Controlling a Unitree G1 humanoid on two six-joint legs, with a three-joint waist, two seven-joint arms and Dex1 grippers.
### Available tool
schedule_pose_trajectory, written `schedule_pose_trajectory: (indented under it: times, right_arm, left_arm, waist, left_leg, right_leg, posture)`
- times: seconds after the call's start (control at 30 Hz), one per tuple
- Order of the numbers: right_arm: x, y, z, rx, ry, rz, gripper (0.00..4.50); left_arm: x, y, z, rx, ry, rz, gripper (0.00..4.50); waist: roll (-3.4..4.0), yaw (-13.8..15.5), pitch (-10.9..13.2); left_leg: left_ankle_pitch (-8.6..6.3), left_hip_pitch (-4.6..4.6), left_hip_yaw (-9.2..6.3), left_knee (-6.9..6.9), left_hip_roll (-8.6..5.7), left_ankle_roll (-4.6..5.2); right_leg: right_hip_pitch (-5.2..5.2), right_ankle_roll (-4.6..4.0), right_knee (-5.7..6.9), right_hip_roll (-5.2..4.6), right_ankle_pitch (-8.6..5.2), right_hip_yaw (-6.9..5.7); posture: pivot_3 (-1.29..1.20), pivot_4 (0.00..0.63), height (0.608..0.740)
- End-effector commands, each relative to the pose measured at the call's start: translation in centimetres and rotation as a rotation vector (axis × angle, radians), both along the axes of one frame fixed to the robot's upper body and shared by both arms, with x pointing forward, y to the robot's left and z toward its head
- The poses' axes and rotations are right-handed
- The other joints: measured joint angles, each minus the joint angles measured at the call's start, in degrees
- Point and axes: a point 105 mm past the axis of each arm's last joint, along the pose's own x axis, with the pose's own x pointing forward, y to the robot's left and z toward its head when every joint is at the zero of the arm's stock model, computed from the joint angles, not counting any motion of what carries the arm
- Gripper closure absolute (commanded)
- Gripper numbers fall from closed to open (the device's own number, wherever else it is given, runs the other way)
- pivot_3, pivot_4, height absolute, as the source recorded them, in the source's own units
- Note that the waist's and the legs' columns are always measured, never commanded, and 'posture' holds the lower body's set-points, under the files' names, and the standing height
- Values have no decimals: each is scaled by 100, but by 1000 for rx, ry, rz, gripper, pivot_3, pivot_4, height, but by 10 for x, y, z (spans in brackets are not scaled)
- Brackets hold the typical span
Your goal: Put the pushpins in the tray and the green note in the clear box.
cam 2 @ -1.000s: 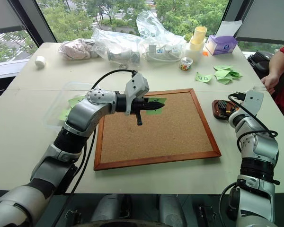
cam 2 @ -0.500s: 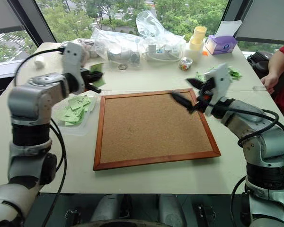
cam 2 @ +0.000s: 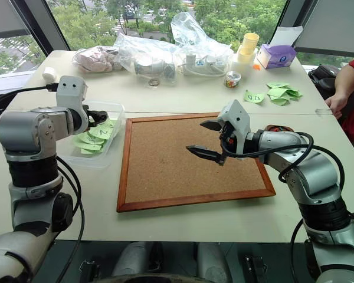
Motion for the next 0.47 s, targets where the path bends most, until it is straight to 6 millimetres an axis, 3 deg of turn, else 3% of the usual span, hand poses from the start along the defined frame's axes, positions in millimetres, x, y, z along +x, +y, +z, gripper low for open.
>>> schedule_pose_trajectory:
  times: [0.03,0.23,0.33,0.37,0.43,0.47]
  right_arm:
    - [0,-1,12,3,-55,10,0]
    - [-2,-28,42,159,-52,-101,0]
    - [-12,-48,26,96,6,-161,0]
    - [-13,-57,18,58,21,-198,0]
    - [-13,-68,12,51,38,-250,0]
    - [-13,-70,10,57,44,-258,0]
  left_arm:
    - [0,5,22,37,-113,14,67]
    - [-4,-4,67,90,-392,-182,67]
    - [-20,-36,79,-104,-454,-447,67]
    - [-35,-58,89,-189,-521,-617,67]
    - [-63,-82,81,-292,-499,-837,67]
    - [-66,-83,73,-265,-479,-855,67]
  waist:
    - [0,3,0]
    - [-3,20,3]
    - [-4,71,2]
    - [-8,89,2]
    - [-7,93,2]
    - [-7,93,2]
  left_leg:
    - [0,0,0,0,0,0]
    - [0,0,4,-1,2,-2]
    - [-1,-2,3,-2,-2,-1]
    - [-2,-1,2,-2,-3,2]
    - [-3,-3,7,-2,-3,4]
    - [-4,-2,9,-1,-3,5]
  right_leg:
    - [0,0,0,-1,0,0]
    - [-2,-1,1,-7,0,-1]
    - [1,-1,-2,-14,1,-8]
    - [3,-2,-3,-15,0,-13]
    - [3,-2,-10,-19,0,-13]
    - [3,-2,-6,-21,0,-13]
  posture:
    - [0,150,735]
    - [0,150,735]
    - [0,150,735]
    - [0,150,735]
    - [0,150,735]
    - [0,150,735]
